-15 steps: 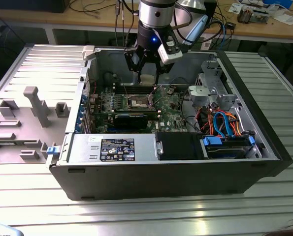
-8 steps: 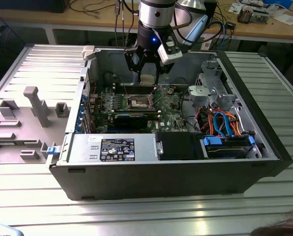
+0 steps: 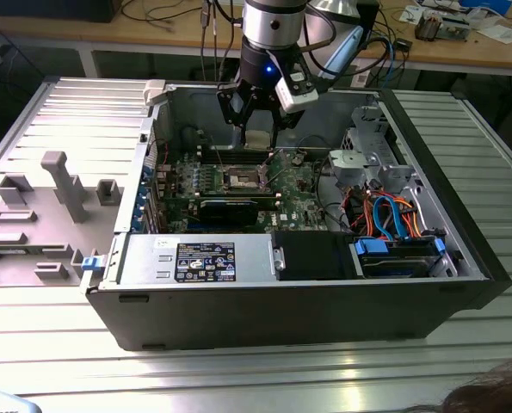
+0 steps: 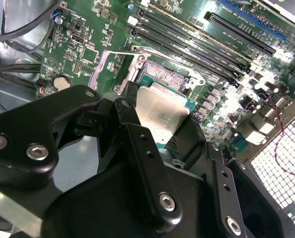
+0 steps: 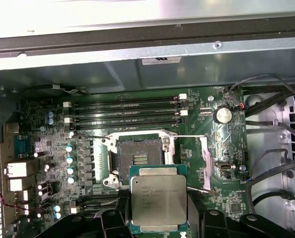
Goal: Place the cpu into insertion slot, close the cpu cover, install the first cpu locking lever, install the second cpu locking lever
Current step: 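Place the cpu into insertion slot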
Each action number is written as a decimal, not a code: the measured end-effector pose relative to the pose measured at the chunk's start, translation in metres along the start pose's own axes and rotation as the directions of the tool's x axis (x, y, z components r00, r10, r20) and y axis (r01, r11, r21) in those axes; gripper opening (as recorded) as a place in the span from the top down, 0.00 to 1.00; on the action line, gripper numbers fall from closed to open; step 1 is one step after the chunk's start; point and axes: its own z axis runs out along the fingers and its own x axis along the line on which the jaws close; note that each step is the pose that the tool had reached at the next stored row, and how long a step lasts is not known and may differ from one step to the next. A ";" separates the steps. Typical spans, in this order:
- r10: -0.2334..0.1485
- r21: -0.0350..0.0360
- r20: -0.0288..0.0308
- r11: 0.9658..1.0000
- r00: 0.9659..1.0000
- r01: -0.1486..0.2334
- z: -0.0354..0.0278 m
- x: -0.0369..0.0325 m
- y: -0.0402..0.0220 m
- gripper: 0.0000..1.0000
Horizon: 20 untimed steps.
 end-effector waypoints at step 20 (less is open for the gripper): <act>0.011 0.000 0.000 1.000 1.000 -0.011 0.0005 0.0000 0.0000 0.45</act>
